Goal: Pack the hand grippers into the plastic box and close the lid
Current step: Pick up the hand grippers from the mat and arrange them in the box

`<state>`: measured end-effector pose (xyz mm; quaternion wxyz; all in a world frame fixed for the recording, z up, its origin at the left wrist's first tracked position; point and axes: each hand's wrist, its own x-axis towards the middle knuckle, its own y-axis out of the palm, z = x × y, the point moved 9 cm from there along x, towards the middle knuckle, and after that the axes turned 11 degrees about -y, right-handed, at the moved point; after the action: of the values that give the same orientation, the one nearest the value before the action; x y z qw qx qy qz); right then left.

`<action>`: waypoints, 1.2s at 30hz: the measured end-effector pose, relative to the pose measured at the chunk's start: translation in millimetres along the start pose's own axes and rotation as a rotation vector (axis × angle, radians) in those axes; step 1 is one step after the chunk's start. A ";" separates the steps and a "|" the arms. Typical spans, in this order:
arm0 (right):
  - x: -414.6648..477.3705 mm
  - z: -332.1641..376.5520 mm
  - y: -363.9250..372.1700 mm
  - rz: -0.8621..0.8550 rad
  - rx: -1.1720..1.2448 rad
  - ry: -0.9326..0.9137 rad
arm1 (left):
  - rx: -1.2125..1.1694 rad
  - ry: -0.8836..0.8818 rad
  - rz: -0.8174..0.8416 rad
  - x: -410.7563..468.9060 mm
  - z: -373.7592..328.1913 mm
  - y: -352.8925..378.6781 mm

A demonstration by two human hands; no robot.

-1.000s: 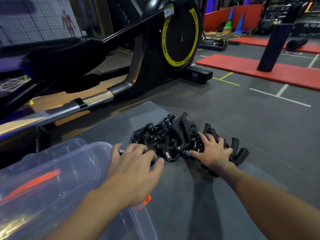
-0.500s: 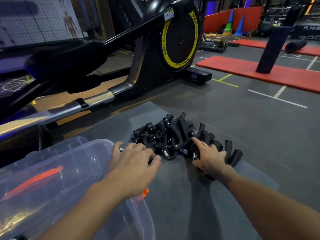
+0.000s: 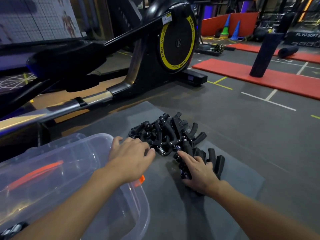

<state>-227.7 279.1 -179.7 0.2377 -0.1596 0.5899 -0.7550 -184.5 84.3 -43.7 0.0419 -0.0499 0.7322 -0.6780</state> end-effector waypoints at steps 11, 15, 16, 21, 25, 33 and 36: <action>-26.2 -63.5 -43.4 -0.444 0.329 0.449 | 0.031 0.015 -0.092 4.4 1.7 -2.9; -26.2 -97.1 -12.2 -0.408 0.677 0.533 | 0.026 0.024 -0.093 3.7 0.2 -3.9; -27.3 -101.2 -8.5 -0.423 0.707 0.549 | 0.031 0.025 -0.093 3.2 0.2 -3.9; -25.4 -111.7 -7.6 -0.534 0.880 0.573 | 0.046 0.018 -0.075 5.3 1.8 -0.6; -19.5 -111.4 -8.7 -0.512 0.820 0.569 | 0.069 0.021 -0.061 6.0 2.1 0.8; -21.0 -87.1 -65.3 -0.575 0.618 0.441 | 0.024 0.004 -0.043 4.1 2.7 -3.1; -20.6 -67.8 -121.8 -0.660 0.501 0.341 | -0.045 -0.002 -0.060 -0.2 0.8 -12.6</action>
<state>-266.6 368.9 -78.4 -0.0853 -0.1501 0.3371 -0.9255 -184.0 82.6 -31.2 0.0211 -0.0736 0.7452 -0.6624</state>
